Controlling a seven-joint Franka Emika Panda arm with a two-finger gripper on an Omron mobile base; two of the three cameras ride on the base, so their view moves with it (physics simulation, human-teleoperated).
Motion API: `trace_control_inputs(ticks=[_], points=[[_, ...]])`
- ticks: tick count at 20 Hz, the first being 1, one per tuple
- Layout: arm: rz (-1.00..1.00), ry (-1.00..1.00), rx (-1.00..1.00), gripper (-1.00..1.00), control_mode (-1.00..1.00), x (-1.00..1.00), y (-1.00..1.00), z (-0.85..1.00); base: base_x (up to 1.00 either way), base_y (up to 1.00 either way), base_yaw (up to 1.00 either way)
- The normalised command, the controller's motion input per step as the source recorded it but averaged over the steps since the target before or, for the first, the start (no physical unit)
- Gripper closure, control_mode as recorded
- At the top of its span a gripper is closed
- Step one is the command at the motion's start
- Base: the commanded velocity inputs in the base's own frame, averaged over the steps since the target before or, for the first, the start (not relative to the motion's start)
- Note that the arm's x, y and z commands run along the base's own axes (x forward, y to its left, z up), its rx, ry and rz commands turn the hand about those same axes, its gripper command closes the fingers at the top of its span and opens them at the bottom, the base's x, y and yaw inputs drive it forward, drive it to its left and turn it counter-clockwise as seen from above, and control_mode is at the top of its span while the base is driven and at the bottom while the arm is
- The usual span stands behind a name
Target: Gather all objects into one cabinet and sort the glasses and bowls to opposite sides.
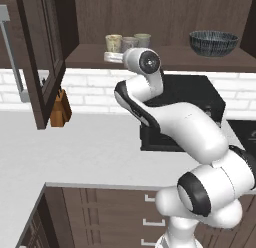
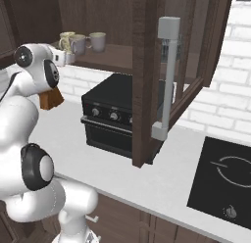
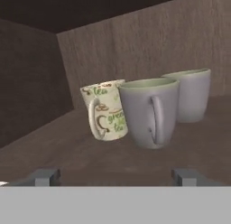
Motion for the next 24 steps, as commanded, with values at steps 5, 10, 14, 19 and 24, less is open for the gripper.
trace_control_inputs(ticks=[5,10,14,19,24], points=[[0.0,0.03,0.03,-1.0,-1.0,-1.0,0.1,-0.01,0.0,0.0,0.0],[0.01,0.2,-0.01,-1.0,-1.0,-1.0,0.0,-0.5,0.0,0.0,0.0],[0.02,0.41,-0.05,-1.0,-1.0,-1.0,0.0,-0.94,0.0,0.0,0.0],[0.01,0.46,-0.08,-1.0,-1.0,-1.0,0.0,-0.99,0.0,0.0,0.0],[0.0,0.31,-0.17,-1.0,-1.0,-0.71,0.01,-0.94,0.0,0.0,0.0]])
